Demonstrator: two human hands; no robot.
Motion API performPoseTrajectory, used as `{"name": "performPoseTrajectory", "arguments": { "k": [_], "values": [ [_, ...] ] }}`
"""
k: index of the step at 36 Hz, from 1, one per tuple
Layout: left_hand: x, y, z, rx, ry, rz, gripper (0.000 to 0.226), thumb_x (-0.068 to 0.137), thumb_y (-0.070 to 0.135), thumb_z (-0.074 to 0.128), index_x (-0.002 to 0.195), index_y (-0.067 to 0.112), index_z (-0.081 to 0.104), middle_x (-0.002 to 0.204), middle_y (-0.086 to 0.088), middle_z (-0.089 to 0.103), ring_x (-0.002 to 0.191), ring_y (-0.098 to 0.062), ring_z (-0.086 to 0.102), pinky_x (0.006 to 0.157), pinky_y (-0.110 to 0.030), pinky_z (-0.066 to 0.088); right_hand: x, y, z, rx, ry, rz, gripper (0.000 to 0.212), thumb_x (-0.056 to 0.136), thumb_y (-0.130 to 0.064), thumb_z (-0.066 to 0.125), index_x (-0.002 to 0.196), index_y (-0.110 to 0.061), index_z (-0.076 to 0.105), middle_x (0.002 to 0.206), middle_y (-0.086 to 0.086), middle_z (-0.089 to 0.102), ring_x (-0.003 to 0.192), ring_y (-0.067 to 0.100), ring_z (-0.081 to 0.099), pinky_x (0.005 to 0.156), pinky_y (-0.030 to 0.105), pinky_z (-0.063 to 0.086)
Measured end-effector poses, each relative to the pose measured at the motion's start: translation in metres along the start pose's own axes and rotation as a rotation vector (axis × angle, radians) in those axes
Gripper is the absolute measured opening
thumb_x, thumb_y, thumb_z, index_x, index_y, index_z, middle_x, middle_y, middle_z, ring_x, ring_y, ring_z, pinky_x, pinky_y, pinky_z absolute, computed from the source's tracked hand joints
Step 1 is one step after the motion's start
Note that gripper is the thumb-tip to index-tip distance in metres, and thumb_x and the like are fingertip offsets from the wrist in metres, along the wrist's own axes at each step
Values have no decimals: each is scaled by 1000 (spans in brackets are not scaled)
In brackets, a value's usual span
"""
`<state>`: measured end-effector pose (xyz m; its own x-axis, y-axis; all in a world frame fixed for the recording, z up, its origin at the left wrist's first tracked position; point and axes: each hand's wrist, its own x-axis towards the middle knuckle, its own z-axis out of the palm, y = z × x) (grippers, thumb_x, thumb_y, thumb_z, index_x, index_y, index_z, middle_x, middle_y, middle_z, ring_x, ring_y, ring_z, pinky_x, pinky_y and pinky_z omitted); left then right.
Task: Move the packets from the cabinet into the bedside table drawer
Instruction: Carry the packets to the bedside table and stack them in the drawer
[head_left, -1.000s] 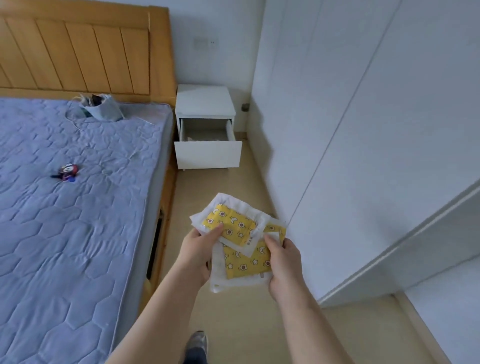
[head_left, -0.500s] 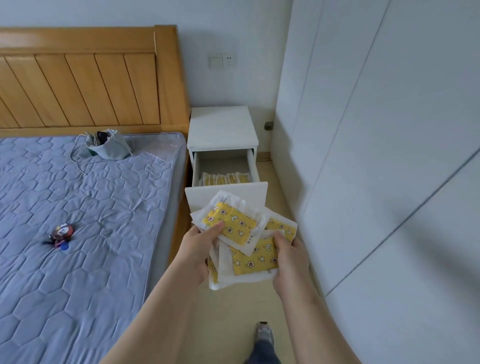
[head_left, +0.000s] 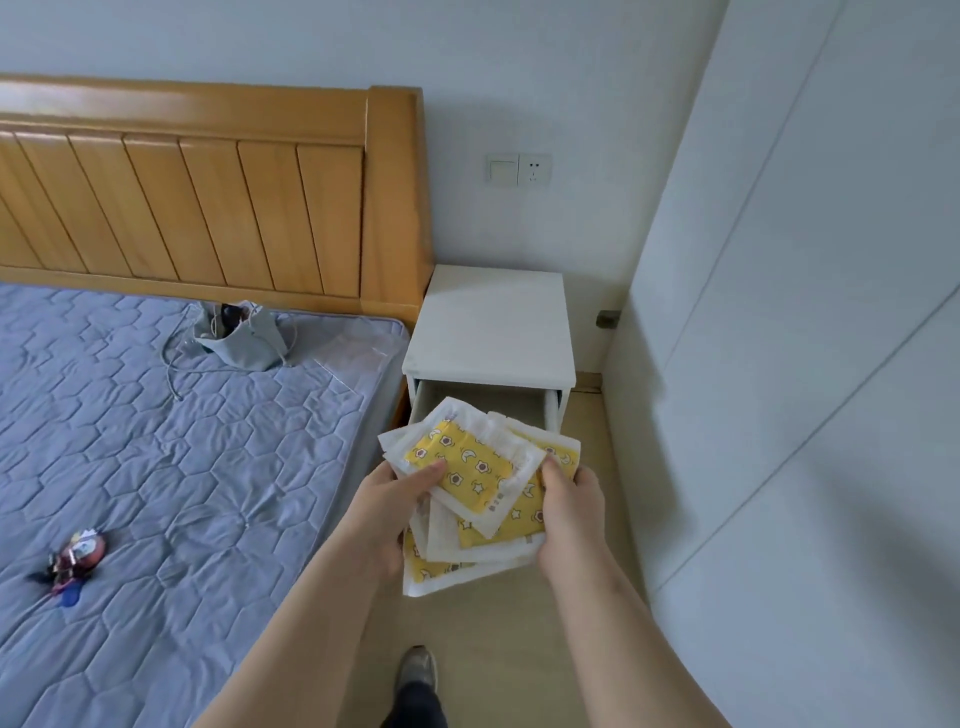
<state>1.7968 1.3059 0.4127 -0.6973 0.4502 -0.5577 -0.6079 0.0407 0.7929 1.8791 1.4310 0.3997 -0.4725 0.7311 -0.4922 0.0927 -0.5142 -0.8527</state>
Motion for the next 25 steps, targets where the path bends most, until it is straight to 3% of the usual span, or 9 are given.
{"name": "performPoseTrajectory", "arguments": {
  "k": [5, 12, 16, 19, 21, 23, 25],
  "values": [
    [74, 40, 13, 58, -119, -44, 30, 85, 5, 64, 113, 12, 59, 99, -15, 72, 89, -35, 70, 73, -53, 55, 65, -27, 42, 189, 85, -13, 8, 98, -23, 49, 92, -19, 52, 89, 5, 63, 73, 22, 64, 59, 32, 52],
    [171, 98, 46, 122, -154, -44, 23, 84, 4, 66, 106, 8, 63, 94, -14, 73, 86, -33, 70, 74, -49, 56, 137, -74, 89, 433, 51, -10, 13, 97, -18, 46, 93, -25, 56, 86, 0, 69, 72, 21, 69, 59, 35, 53],
    [217, 120, 61, 40, -64, -40, 31, 81, 5, 70, 111, 10, 61, 105, -14, 70, 94, -34, 67, 86, -55, 52, 169, -83, 96, 359, 10, -49, 16, 89, -6, 50, 90, -20, 58, 74, 0, 58, 64, 18, 59, 58, 29, 46],
    [240, 128, 68, 21, -41, -38, 31, 81, 4, 70, 110, 12, 62, 103, -12, 71, 91, -32, 68, 76, -48, 55, 189, -88, 91, 232, -7, -58, 24, 86, 2, 49, 104, -14, 52, 82, 3, 57, 68, 14, 58, 55, 28, 47],
    [251, 132, 71, 13, -36, -37, 29, 81, 3, 69, 108, 12, 62, 100, -12, 71, 88, -31, 69, 70, -45, 56, 204, -91, 88, 157, -55, -69, 35, 86, 4, 50, 112, -20, 48, 89, 6, 60, 73, 17, 59, 56, 31, 49],
    [262, 134, 73, 8, -3, -32, 30, 81, 1, 68, 109, 11, 62, 100, -13, 71, 87, -31, 69, 66, -44, 57, 219, -96, 85, 60, -125, -63, 37, 86, 5, 49, 109, -25, 50, 88, 7, 62, 71, 19, 59, 57, 32, 48],
    [272, 134, 73, 16, 44, -37, 33, 80, 0, 69, 111, 10, 61, 101, -13, 71, 85, -31, 70, 61, -43, 58, 232, -100, 84, -1, -205, -15, 27, 86, 2, 50, 102, -19, 56, 82, 7, 64, 63, 19, 60, 56, 30, 47]
  ]
}}
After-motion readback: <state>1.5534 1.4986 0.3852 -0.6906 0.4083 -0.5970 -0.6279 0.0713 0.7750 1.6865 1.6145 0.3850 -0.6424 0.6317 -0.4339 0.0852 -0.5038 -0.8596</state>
